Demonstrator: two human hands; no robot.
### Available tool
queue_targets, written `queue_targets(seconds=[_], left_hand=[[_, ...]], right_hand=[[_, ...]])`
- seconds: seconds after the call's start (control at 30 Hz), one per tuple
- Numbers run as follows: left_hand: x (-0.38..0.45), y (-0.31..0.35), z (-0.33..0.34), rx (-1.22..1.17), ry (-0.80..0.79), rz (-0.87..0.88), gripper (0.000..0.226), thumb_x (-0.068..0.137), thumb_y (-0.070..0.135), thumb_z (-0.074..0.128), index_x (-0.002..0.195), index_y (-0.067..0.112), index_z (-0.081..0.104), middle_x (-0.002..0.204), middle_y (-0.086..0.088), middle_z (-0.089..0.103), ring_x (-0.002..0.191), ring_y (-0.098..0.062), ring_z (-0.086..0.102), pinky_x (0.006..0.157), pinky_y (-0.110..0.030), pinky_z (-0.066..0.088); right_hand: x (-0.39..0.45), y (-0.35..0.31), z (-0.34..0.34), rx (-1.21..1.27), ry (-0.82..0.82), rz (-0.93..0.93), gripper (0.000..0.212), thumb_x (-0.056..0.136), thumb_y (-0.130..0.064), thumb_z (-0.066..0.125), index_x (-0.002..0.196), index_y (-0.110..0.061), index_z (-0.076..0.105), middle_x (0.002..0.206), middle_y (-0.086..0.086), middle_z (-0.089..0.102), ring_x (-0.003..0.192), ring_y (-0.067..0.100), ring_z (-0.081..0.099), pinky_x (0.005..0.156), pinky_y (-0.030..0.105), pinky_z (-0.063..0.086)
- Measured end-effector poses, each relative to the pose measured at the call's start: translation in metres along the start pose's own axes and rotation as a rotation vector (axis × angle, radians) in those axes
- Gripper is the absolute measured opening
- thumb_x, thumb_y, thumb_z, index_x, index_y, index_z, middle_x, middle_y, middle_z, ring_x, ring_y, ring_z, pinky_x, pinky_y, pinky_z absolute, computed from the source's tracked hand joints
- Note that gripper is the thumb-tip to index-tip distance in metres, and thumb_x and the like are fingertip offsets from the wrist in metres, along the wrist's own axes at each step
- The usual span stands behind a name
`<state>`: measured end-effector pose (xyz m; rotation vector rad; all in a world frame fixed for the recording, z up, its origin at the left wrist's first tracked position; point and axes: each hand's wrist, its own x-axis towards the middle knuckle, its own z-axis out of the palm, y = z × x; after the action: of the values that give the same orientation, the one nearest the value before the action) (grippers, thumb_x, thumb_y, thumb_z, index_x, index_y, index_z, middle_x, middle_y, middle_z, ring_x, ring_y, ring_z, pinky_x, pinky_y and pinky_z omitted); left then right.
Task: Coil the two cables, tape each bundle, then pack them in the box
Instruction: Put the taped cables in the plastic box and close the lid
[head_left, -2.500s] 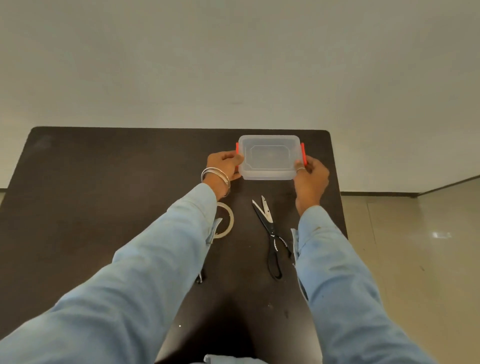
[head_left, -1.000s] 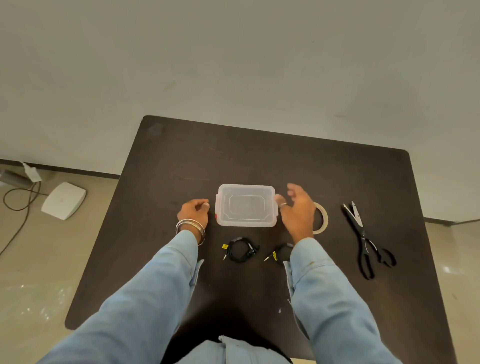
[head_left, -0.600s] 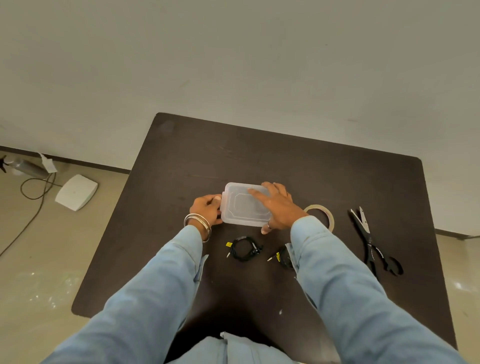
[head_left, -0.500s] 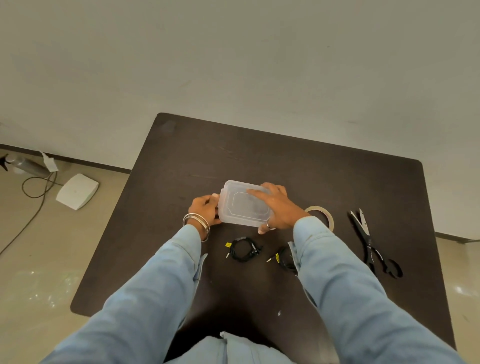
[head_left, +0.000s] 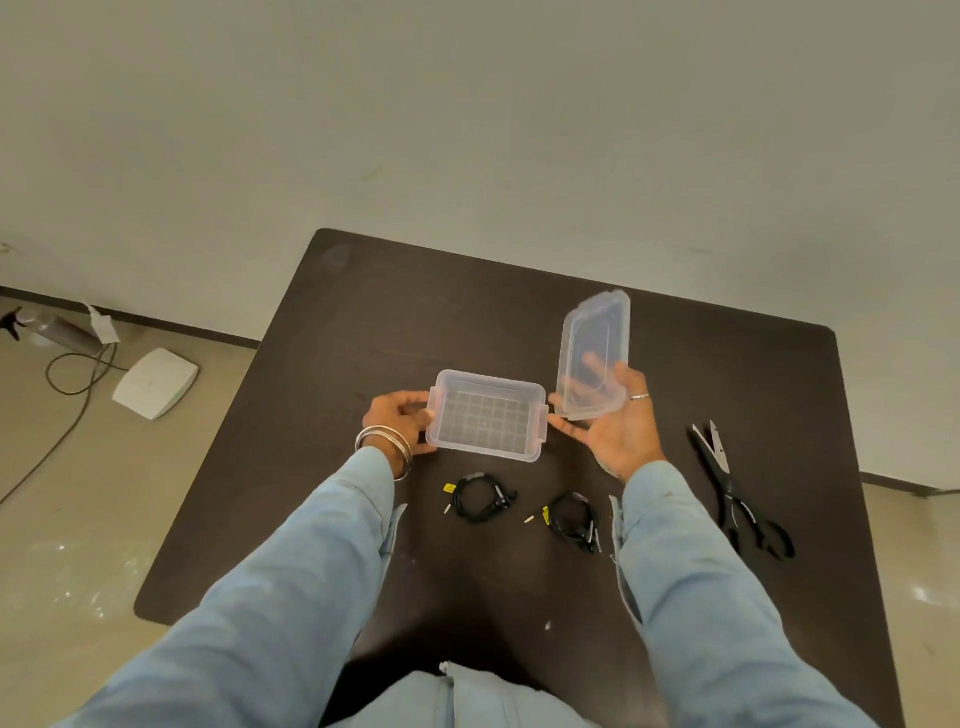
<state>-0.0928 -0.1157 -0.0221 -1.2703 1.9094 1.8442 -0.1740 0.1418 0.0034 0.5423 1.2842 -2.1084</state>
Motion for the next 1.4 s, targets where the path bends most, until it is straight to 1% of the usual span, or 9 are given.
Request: queue_targets(seconds=[0.27,0.47,0.57,0.73,0.87,0.97,1.07,1.2,1.4], left_hand=[[-0.003,0.0,-0.007,-0.005,0.094,0.019,0.023,0.086,0.002,0.063,0.103,0.016,0.069,0.099,-0.01,0.068,0.088,-0.031,0.067,0.071,-0.049,0.059],[-0.004,-0.003,-0.006,0.035,0.126,0.05,0.024,0.086,0.007,0.064,0.107,0.018,0.069,0.099,-0.008,0.069,0.088,-0.028,0.067,0.076,-0.044,0.059],[-0.004,-0.006,-0.006,0.054,0.152,0.05,0.025,0.086,0.008,0.063,0.108,0.019,0.069,0.103,-0.01,0.07,0.088,-0.029,0.067,0.081,-0.047,0.058],[-0.017,-0.005,-0.003,0.155,0.392,0.09,0.021,0.09,0.015,0.058,0.109,0.014,0.068,0.111,-0.01,0.068,0.098,-0.03,0.064,0.094,-0.041,0.051],[-0.046,-0.012,0.006,0.277,0.422,0.344,0.015,0.091,0.019,0.055,0.098,0.01,0.065,0.093,-0.01,0.068,0.084,-0.026,0.062,0.079,-0.034,0.05],[-0.066,-0.031,0.019,0.567,0.207,0.636,0.011,0.089,0.02,0.058,0.086,0.01,0.062,0.067,-0.003,0.062,0.063,-0.02,0.055,0.066,-0.027,0.043],[-0.07,-0.05,0.035,0.902,-0.031,0.72,0.016,0.092,0.022,0.051,0.097,0.013,0.064,0.094,-0.007,0.067,0.088,-0.025,0.059,0.081,-0.034,0.048],[-0.072,-0.062,0.058,1.162,-0.068,0.655,0.04,0.097,0.014,0.042,0.137,0.01,0.043,0.138,-0.011,0.047,0.128,-0.029,0.041,0.106,-0.036,0.036],[-0.066,-0.066,0.067,1.373,-0.074,0.541,0.045,0.095,0.018,0.05,0.139,0.014,0.04,0.136,-0.011,0.044,0.126,-0.031,0.041,0.102,-0.04,0.041]], right_hand=[[-0.018,0.035,-0.014,0.002,0.236,0.119,0.039,0.089,-0.036,0.054,0.126,-0.021,0.055,0.116,0.016,0.066,0.103,0.046,0.062,0.082,0.06,0.053],[-0.011,0.036,0.001,-0.511,0.514,0.013,0.032,0.099,-0.032,0.046,0.126,-0.015,0.049,0.121,0.014,0.059,0.099,0.036,0.064,0.068,0.046,0.061],[-0.012,0.033,0.004,-0.917,0.511,-0.067,0.031,0.098,-0.029,0.048,0.122,-0.009,0.053,0.121,0.015,0.059,0.087,0.031,0.067,0.067,0.038,0.061],[-0.013,0.025,0.002,-1.214,0.499,-0.101,0.023,0.098,-0.02,0.046,0.114,-0.005,0.055,0.107,0.015,0.067,0.058,0.024,0.066,0.043,0.017,0.039],[-0.027,0.029,-0.005,-1.128,0.536,-0.21,0.015,0.095,-0.009,0.046,0.105,-0.01,0.057,0.095,0.015,0.068,0.054,0.026,0.068,0.055,0.029,0.055],[-0.041,0.041,-0.023,-1.087,0.467,-0.27,0.016,0.091,-0.002,0.048,0.089,-0.012,0.062,0.085,0.018,0.068,0.064,0.03,0.068,0.064,0.04,0.06],[-0.051,0.055,-0.041,-1.239,0.356,-0.289,0.013,0.089,-0.006,0.058,0.095,-0.009,0.07,0.089,0.013,0.07,0.081,0.026,0.065,0.078,0.034,0.055],[-0.055,0.069,-0.054,-1.442,0.256,-0.215,0.029,0.09,-0.019,0.063,0.118,-0.009,0.064,0.114,0.011,0.064,0.107,0.027,0.059,0.095,0.036,0.047],[-0.056,0.079,-0.047,-1.866,0.165,-0.295,0.029,0.094,-0.021,0.054,0.12,-0.008,0.06,0.117,0.011,0.056,0.109,0.028,0.053,0.091,0.037,0.048]])
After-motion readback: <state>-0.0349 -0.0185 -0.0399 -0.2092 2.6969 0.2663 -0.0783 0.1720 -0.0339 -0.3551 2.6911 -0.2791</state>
